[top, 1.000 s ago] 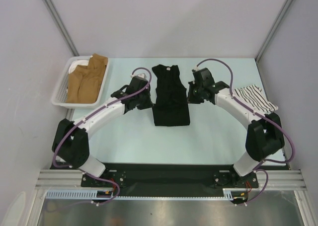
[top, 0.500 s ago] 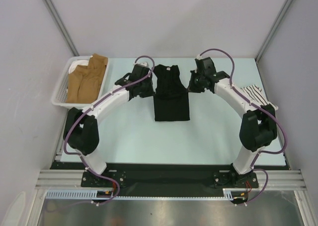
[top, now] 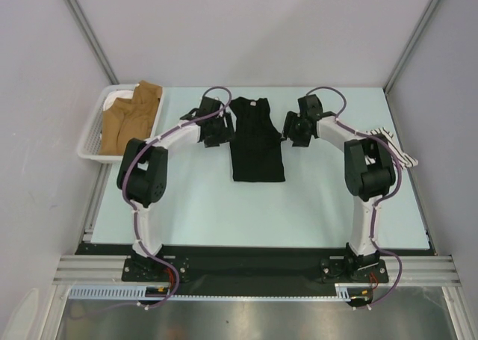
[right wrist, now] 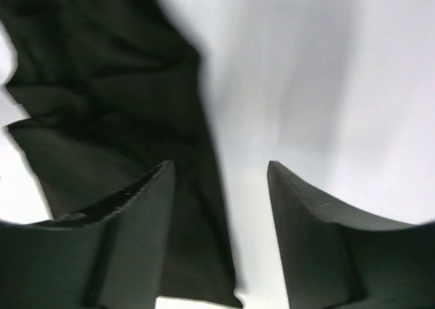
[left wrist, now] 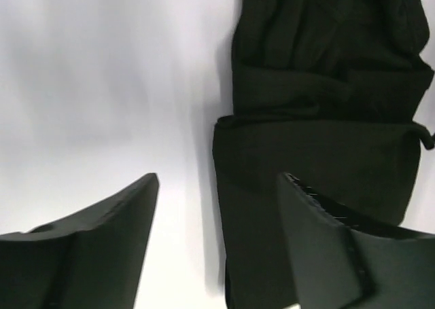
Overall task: Fold and stack the tank tops
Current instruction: Fold the tank top
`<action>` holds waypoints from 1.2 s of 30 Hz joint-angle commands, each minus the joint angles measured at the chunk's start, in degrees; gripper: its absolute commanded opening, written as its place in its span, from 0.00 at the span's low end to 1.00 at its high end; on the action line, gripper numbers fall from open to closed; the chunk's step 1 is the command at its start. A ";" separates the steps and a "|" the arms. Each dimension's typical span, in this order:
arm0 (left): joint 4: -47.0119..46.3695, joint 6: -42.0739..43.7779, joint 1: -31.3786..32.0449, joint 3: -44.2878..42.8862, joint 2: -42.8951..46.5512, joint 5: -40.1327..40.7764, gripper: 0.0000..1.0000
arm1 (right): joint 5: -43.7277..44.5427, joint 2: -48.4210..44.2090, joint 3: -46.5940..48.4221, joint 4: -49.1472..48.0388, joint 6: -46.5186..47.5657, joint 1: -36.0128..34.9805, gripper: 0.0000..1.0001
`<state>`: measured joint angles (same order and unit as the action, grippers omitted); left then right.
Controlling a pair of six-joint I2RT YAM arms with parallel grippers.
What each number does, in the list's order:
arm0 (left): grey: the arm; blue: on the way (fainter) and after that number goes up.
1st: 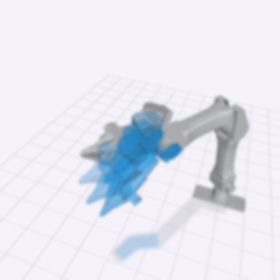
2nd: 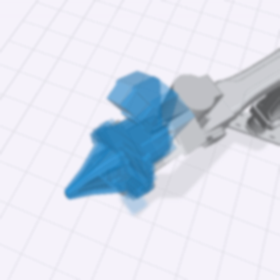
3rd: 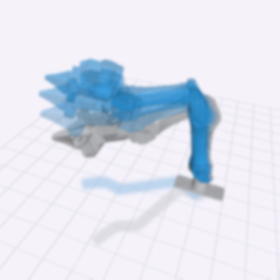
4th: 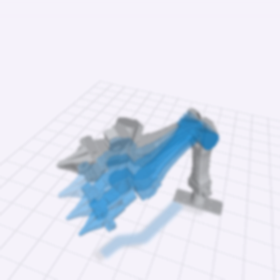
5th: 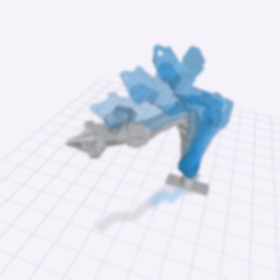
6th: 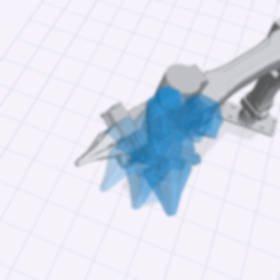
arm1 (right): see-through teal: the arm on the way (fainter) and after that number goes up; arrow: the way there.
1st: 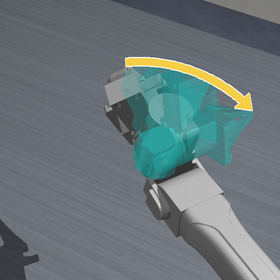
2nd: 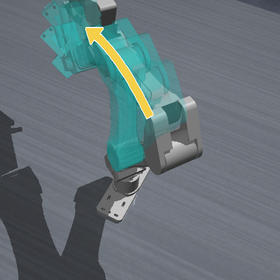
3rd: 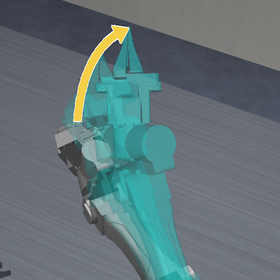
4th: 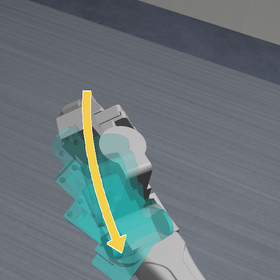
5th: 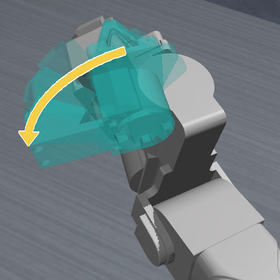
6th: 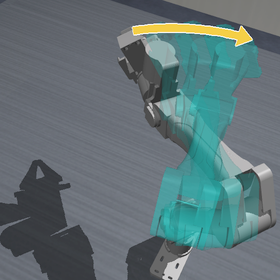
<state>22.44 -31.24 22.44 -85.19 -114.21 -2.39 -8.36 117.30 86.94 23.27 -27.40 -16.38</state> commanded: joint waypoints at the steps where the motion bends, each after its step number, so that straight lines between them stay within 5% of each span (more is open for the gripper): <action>1: -5.81 1.27 -1.08 1.49 2.84 -2.88 0.78 | 0.27 -3.11 -1.14 -6.21 -1.43 0.39 0.66; 3: -8.44 1.71 -1.17 4.75 6.00 -1.74 0.85 | 1.06 -8.19 -6.76 -7.62 -1.43 0.39 0.69; 8: -11.79 0.93 -0.29 15.91 16.73 -5.33 0.86 | -4.46 -18.40 -21.94 -13.76 -2.39 0.56 0.65; 12: -14.61 -0.13 3.48 25.14 22.71 -5.17 0.82 | -10.70 -23.33 -30.13 -16.85 -2.66 0.04 0.53; 18: -21.82 -2.59 7.44 36.49 25.01 -7.54 0.74 | -13.18 -23.96 -34.11 -17.29 -1.17 -1.72 0.62; 23: -24.54 -2.94 8.50 38.60 22.37 -8.06 0.72 | -13.26 -20.80 -35.25 -17.99 -1.52 -2.95 0.58; 31: -27.36 -2.86 9.90 39.13 20.52 -8.94 0.53 | -12.12 -20.26 -37.89 -17.73 -1.78 -4.18 0.38; 34: -27.18 -2.68 10.52 38.52 19.73 -8.42 0.38 | -11.86 -20.53 -38.68 -17.20 -1.87 -4.18 0.22; 36: -26.40 -2.86 10.61 38.08 19.12 -8.15 0.17 | -11.68 -20.70 -38.86 -16.33 -1.78 -4.01 0.06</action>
<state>-2.35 -34.48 32.42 -45.91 -94.32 -9.82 -20.38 96.99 48.34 6.76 -29.45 -20.29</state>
